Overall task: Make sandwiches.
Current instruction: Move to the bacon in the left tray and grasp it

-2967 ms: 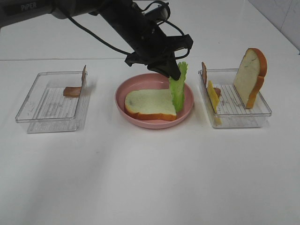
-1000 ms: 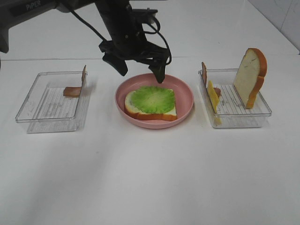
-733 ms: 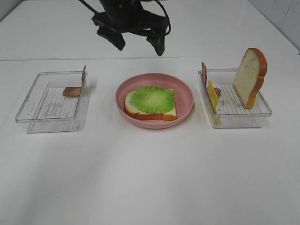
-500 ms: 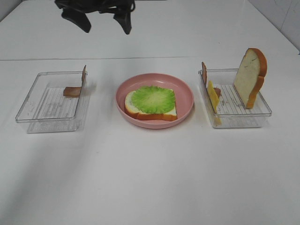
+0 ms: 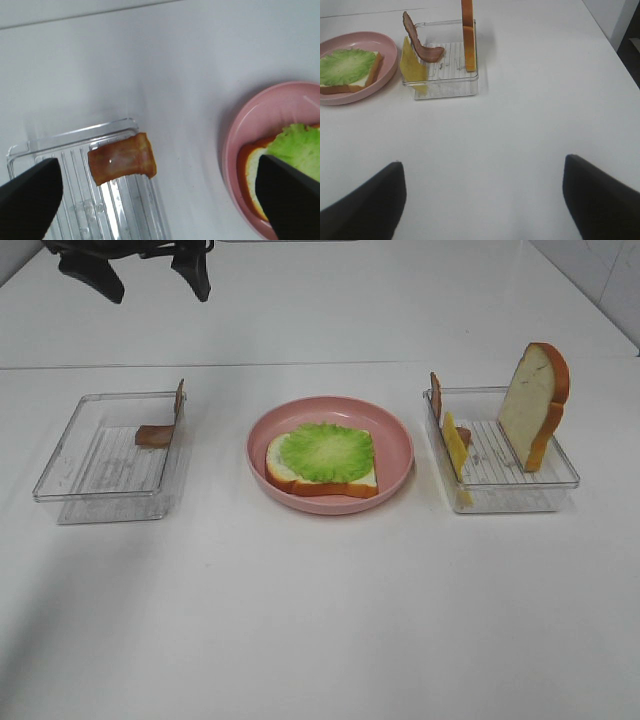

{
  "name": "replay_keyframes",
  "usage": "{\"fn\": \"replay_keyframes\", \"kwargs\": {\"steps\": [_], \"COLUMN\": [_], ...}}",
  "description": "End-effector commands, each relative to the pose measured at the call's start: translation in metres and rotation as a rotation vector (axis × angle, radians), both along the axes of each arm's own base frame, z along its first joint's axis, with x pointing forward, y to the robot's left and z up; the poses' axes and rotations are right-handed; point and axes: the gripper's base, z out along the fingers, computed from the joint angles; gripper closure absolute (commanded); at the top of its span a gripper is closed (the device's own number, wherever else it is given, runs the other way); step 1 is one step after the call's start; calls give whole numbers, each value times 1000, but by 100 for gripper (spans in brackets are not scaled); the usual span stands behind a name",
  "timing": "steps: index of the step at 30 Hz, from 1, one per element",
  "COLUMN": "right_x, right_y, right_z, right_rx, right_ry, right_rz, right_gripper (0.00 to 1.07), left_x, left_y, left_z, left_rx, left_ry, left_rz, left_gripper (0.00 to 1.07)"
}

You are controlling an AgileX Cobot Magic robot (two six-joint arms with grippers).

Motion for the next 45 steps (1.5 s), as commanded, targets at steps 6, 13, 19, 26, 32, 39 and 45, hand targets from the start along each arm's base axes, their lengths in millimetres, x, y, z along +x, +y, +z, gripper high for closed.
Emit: {"fn": "replay_keyframes", "kwargs": {"steps": [6,13,19,26,32,39,45], "right_x": [-4,-4,-4,-4,-4,-4,-4], "right_y": [0,0,0,0,0,0,0], "right_z": [0,0,0,0,0,0,0], "right_rx": [-3,-3,-3,-3,-3,-3,-3], "right_ry": [-37,-37,-37,-37,-37,-37,-37], "right_rz": [3,3,3,3,3,3,3], "right_gripper": [27,27,27,27,27,27,27], "left_x": [-3,6,11,13,14,16,16], "left_y": [9,4,2,-9,-15,-14,-14], "left_z": [-54,-81,-97,-107,-113,-114,-114], "left_rx": [38,13,9,4,19,36,37], "left_ry": [239,247,245,230,215,194,187], "left_rz": [51,52,39,21,8,9,10], "left_gripper": [6,6,6,6,6,6,18]}}
